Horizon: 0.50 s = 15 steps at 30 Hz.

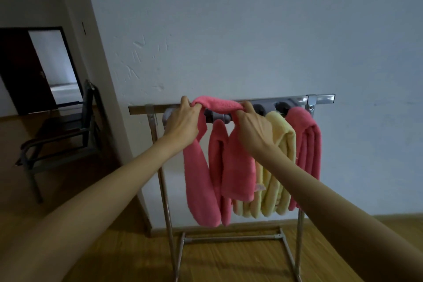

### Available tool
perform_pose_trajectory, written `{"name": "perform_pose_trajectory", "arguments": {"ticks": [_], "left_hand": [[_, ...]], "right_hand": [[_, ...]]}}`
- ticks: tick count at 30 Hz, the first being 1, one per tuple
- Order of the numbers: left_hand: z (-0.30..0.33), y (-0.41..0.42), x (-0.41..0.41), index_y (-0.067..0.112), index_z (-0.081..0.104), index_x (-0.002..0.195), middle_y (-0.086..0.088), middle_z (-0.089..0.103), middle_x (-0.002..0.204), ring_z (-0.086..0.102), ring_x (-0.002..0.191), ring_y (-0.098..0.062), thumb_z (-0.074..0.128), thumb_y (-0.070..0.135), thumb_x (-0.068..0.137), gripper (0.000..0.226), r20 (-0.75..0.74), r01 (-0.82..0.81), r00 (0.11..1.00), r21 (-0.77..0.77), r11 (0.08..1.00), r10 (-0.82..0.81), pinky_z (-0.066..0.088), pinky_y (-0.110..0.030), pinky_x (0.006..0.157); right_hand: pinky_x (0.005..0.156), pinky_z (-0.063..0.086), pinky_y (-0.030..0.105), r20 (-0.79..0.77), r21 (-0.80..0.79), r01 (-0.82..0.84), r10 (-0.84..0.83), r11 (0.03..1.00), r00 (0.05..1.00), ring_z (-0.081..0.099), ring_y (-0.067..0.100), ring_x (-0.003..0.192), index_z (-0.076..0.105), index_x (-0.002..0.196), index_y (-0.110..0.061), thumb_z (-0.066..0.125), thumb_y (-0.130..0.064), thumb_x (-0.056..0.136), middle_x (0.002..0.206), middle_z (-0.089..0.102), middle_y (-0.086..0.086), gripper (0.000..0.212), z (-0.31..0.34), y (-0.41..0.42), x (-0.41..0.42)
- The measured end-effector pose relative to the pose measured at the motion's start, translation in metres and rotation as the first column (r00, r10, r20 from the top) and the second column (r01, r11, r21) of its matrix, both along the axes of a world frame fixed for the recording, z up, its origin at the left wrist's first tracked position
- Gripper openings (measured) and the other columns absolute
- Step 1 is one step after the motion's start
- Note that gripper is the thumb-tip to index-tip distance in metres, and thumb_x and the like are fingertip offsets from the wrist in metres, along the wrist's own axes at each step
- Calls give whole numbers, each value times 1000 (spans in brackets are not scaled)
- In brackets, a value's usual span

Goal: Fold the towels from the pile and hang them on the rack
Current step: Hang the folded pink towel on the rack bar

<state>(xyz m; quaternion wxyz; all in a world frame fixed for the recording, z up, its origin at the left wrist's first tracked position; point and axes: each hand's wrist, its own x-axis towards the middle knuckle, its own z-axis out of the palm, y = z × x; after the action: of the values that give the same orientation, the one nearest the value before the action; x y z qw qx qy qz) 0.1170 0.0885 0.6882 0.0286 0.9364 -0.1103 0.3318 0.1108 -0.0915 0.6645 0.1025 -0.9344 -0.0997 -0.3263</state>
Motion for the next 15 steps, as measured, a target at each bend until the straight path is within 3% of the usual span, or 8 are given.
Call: {"name": "perform_pose_trajectory", "arguments": {"ticks": [7, 11, 15], "left_hand": [[-19, -4, 20, 7, 49, 126, -20, 41, 120, 59, 90, -40, 53, -10, 78, 51, -25, 26, 999, 0, 1000, -26, 53, -44, 72], [-28, 1, 25, 8, 48, 126, -20, 41, 122, 58, 93, -43, 53, -9, 78, 51, -52, 9, 999, -13, 1000, -9, 52, -45, 70], [-34, 1, 23, 10, 47, 125, -17, 42, 116, 58, 84, -41, 51, -9, 81, 48, -63, 10, 998, 11, 1000, -10, 39, -35, 61]], "right_hand": [[61, 29, 32, -8, -13, -66, 65, 998, 998, 51, 29, 100, 53, 116, -12, 48, -3, 85, 122, 47, 4, 33, -19, 7, -1], [63, 45, 37, -37, -53, -138, 136, 989, 990, 56, 26, 96, 52, 120, -15, 48, -6, 82, 120, 50, 1, 40, -35, 10, 9], [61, 41, 33, 2, -79, -58, 58, 995, 998, 60, 23, 86, 58, 110, -16, 51, -5, 81, 124, 53, 0, 32, -48, 11, 16]]}}
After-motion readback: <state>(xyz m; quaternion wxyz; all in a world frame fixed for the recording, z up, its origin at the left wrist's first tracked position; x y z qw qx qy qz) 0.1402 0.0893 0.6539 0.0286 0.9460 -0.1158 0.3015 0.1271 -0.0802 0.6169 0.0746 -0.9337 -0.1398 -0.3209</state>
